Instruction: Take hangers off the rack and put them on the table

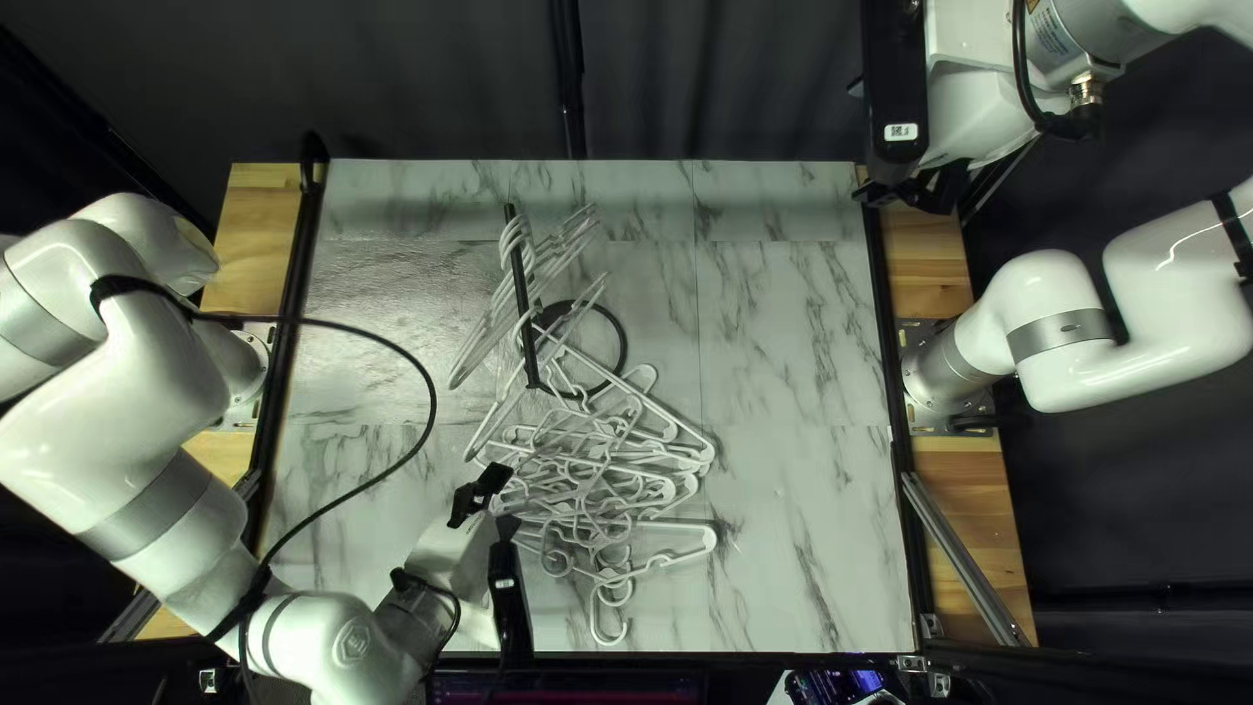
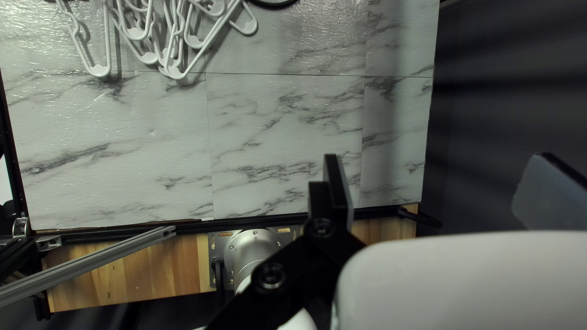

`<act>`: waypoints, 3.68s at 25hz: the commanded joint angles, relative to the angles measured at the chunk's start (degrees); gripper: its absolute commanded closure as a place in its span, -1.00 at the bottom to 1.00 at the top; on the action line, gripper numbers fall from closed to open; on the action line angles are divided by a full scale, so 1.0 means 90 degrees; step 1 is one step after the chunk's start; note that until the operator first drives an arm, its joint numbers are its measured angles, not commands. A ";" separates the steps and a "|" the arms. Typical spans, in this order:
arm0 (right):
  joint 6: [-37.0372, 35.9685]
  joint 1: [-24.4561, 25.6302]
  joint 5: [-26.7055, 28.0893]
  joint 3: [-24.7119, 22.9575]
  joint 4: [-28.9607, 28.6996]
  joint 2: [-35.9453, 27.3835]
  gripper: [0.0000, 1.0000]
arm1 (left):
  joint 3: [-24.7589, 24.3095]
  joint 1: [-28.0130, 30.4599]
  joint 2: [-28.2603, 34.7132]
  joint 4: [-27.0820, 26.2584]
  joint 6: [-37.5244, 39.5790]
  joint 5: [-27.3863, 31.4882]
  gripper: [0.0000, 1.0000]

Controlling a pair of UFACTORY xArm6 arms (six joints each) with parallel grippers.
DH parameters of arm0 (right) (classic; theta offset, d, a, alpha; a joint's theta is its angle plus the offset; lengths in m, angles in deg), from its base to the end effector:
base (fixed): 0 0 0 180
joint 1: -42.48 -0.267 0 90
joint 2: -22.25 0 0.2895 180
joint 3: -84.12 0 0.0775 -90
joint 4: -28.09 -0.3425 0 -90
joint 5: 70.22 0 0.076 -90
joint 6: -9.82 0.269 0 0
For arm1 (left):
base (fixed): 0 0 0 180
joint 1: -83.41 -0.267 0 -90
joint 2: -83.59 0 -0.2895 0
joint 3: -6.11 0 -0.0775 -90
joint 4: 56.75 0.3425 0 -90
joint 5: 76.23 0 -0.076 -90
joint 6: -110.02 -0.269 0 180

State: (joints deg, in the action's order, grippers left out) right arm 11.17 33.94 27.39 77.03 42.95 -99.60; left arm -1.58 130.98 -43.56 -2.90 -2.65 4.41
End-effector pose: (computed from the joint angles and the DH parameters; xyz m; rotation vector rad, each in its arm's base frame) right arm 0.2814 -0.0295 0.5005 2.8811 0.0749 0.4641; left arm 0.4553 -0.1952 0.1216 -2.1601 0.1425 -0.4796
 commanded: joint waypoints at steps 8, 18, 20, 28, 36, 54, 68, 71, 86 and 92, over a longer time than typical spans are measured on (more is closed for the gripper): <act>0.0000 0.0000 0.0000 0.0000 0.0000 0.0000 -1.00 | 0.0029 0.0182 0.0200 -0.0081 0.0502 -0.0217 -1.00; 0.0000 0.0000 0.0000 0.0000 0.0000 0.0000 -1.00 | -0.0016 0.0455 0.0924 -0.0229 -0.0176 0.0117 -1.00; 0.0000 0.0000 0.0000 0.0000 0.0000 0.0000 -1.00 | -0.0157 0.0376 0.1430 -0.0402 -0.0701 0.0112 -1.00; 0.0000 0.0000 0.0000 0.0000 0.0000 0.0000 -1.00 | -0.0948 -0.0343 0.3467 -0.1223 -0.2346 -0.0670 -1.00; 0.0000 0.0000 0.0000 0.0000 0.0000 0.0000 -1.00 | -0.0948 -0.0343 0.3467 -0.1223 -0.2346 -0.0670 -1.00; 0.0000 0.0000 0.0000 0.0000 0.0000 0.0000 -1.00 | -0.1020 -0.2757 0.7156 -0.2669 -0.5685 -0.0066 -1.00; 0.0000 0.0000 0.0000 0.0000 0.0000 0.0000 -1.00 | -0.0528 -0.3841 0.7073 -0.3696 -0.6649 -0.0197 -1.00; 0.0000 0.0000 0.0000 0.0000 0.0000 0.0000 -1.00 | -0.0444 -0.4250 0.7379 -0.4051 -0.7033 -0.0128 -1.00; 0.0000 0.0000 0.0000 0.0000 0.0000 0.0000 -1.00 | -0.0329 -0.6197 0.8166 -0.5944 -0.8538 -0.0346 -1.00; 0.0000 0.0000 0.0000 0.0000 0.0000 0.0000 -1.00 | -0.0329 -0.6197 0.8166 -0.5944 -0.8538 -0.0346 -1.00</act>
State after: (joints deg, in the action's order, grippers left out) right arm 11.17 33.94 27.39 77.03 42.95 -99.60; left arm -4.55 75.20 29.94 -56.39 -79.49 1.30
